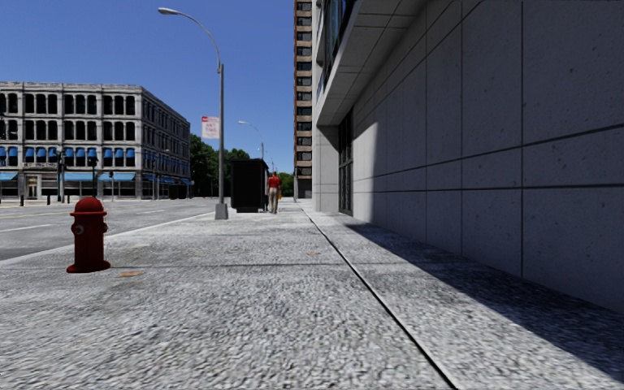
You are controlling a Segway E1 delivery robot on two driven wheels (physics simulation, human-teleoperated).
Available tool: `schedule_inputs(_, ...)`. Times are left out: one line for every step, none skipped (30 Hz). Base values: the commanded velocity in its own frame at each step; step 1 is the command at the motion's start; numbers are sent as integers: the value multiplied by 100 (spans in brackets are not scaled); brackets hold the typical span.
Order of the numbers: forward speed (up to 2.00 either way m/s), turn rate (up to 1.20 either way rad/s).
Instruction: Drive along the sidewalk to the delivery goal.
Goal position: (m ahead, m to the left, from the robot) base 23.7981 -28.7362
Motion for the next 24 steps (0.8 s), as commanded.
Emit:
schedule_inputs(187,0)
schedule_inputs(188,0)
schedule_inputs(191,0)
schedule_inputs(191,0)
schedule_inputs(194,0)
schedule_inputs(200,0)
schedule_inputs(200,0)
schedule_inputs(200,0)
schedule_inputs(200,0)
schedule_inputs(200,0)
schedule_inputs(200,0)
schedule_inputs(200,0)
schedule_inputs(200,0)
schedule_inputs(200,0)
schedule_inputs(200,0)
schedule_inputs(200,0)
schedule_inputs(200,0)
schedule_inputs(200,0)
schedule_inputs(200,0)
schedule_inputs(200,0)
schedule_inputs(200,0)
schedule_inputs(200,0)
schedule_inputs(200,0)
schedule_inputs(200,0)
